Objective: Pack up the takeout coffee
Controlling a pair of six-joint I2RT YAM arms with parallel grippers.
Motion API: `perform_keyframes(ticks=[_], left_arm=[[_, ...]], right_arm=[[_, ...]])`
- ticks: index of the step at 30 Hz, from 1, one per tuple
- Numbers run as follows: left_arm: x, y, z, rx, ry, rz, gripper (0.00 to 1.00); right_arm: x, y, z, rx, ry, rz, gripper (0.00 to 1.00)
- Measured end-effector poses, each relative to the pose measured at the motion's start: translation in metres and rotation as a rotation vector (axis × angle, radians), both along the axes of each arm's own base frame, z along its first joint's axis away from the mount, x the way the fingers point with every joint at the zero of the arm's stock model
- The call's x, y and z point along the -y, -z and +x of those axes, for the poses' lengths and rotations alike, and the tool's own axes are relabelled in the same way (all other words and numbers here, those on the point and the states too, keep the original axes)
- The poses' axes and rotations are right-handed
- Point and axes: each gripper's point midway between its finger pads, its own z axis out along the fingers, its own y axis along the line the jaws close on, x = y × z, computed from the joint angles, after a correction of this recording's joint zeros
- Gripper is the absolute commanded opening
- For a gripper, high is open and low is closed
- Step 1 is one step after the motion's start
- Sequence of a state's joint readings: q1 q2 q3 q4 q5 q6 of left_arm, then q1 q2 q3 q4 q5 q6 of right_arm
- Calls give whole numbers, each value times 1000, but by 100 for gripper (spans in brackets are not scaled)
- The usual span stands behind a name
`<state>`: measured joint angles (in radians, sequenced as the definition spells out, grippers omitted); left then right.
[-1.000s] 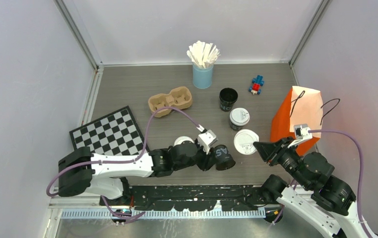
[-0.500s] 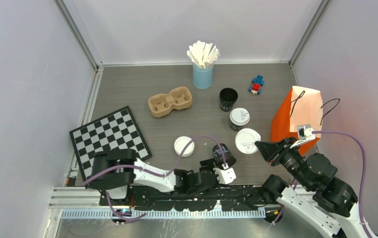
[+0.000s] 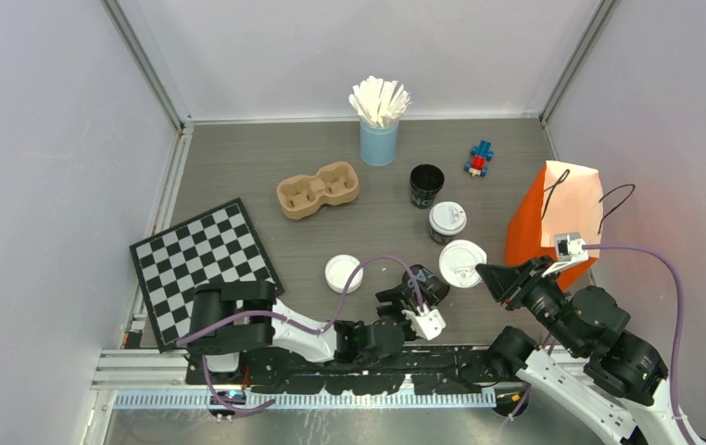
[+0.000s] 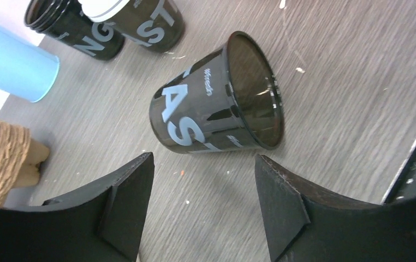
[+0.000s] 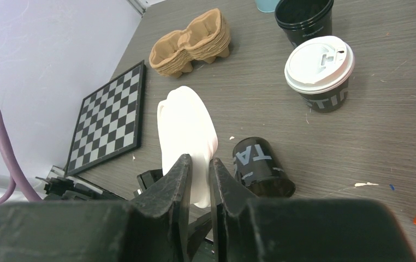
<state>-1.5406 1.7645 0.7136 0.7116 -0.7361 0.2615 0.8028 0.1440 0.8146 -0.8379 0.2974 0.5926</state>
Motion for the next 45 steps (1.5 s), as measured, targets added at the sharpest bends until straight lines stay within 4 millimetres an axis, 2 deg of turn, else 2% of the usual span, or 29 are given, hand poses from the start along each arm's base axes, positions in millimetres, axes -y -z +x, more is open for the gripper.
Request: perform_keyframes(ticks=[3, 6, 10, 16, 20, 21, 23, 26, 29, 31, 35, 40, 41, 45], left_arm=[[6, -1, -5, -28, 19, -36, 75], [11, 0, -13, -64, 37, -69, 84], [19, 1, -17, -90, 30, -104, 86], [51, 0, -7, -42, -31, -156, 92], [62, -1, 3, 18, -82, -199, 92], [65, -6, 5, 27, -94, -223, 91], [69, -2, 13, 44, -125, -230, 89], [76, -7, 24, 54, -162, -260, 84], [75, -12, 43, 63, -214, -290, 75], [70, -11, 54, 67, -240, -292, 64], [64, -2, 70, 60, -275, -294, 30], [63, 6, 73, 57, -273, -285, 4], [64, 6, 73, 55, -269, -289, 0], [54, 13, 67, 46, -250, -273, 0]], right_arm=[[0, 0, 0, 0, 0, 0, 22], [1, 0, 0, 2, 4, -3, 22], [2, 0, 1, 3, 9, -4, 21], [7, -7, 0, 21, 27, 11, 21], [19, -22, -4, 68, 59, 56, 22], [22, -26, -5, 80, 67, 67, 22], [30, -33, -8, 105, 87, 93, 21], [39, -39, -11, 128, 111, 115, 22], [46, -42, -13, 136, 129, 122, 22], [47, -42, -13, 136, 134, 122, 22], [49, -40, -14, 131, 139, 114, 22], [51, -37, -14, 125, 145, 102, 22], [51, -37, -14, 125, 145, 102, 22], [50, -37, -14, 124, 142, 101, 22]])
